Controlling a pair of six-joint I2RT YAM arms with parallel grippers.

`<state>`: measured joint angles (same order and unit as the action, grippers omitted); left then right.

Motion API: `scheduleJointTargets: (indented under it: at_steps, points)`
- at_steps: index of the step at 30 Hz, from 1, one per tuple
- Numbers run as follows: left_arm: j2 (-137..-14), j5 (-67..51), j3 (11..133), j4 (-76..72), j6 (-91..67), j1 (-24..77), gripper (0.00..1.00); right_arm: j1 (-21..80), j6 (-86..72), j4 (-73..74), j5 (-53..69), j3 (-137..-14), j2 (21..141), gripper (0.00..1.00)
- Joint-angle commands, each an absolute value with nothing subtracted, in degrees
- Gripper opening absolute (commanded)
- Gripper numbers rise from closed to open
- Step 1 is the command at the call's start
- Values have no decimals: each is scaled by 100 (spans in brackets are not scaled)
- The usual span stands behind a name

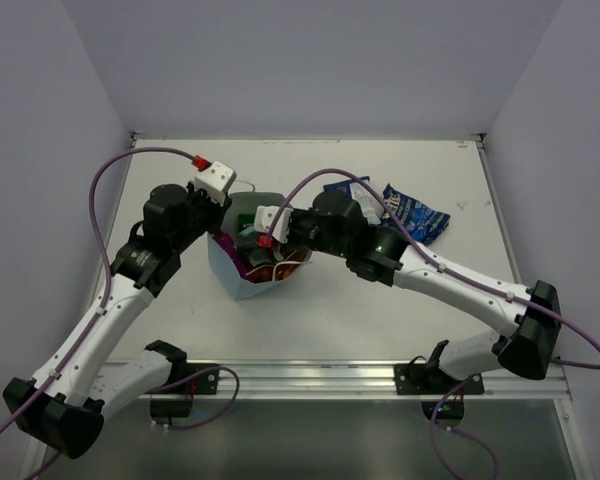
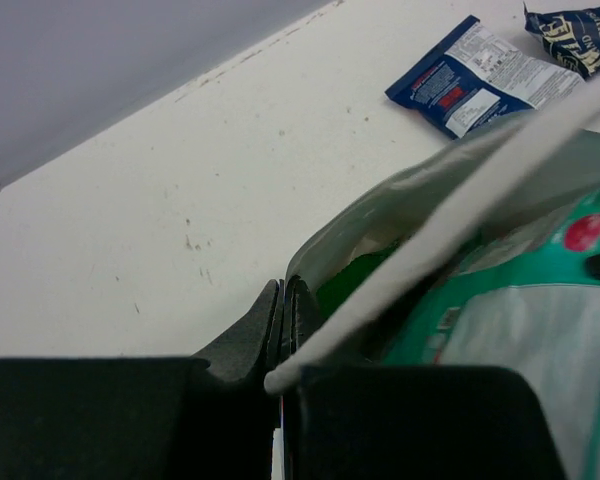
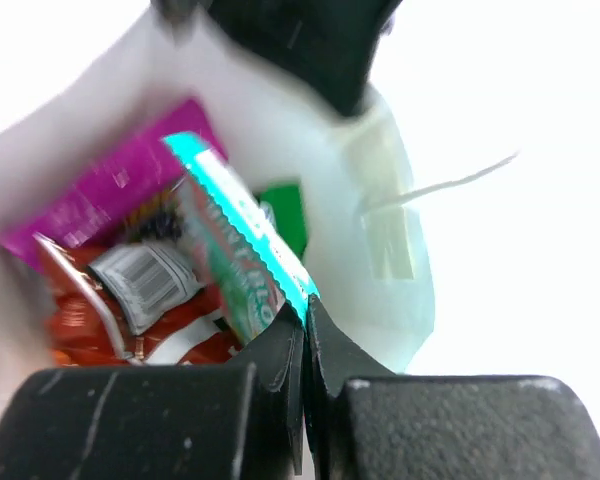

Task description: Take the snacks out of the paper bag

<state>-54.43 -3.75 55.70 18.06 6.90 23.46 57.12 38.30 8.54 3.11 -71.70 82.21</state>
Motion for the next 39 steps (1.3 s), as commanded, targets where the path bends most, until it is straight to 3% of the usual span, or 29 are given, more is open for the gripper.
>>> scheduleJointTargets:
  at_steps: [1,7,16,21,24,29,34,39]
  points:
    - [-5361,-158,6003,1046,624,2356,0,5774,3692,430,878,-7488,7621,0]
    - [-5405,-27,6064,1037,659,2355,0,5766,3349,422,783,-7971,7251,0]
    - [-5537,957,6091,941,773,2347,0,5502,2330,369,-1333,-8332,6469,0]
    - [-5590,1248,6082,712,905,2355,0,4774,1172,702,-2558,-7727,5899,0]
    - [-5625,1318,6117,580,1002,2355,0,4176,134,1071,-2164,-6928,5521,0]
    - [-5625,1117,6073,483,1212,2355,0,4105,-1009,1415,-1242,-5664,5475,0]
    - [-5511,844,5942,501,1380,2355,0,4113,-1862,495,735,-4642,5624,0]
    - [-5405,537,5845,597,1564,2355,0,3701,-2434,44,1221,-4000,6274,0]
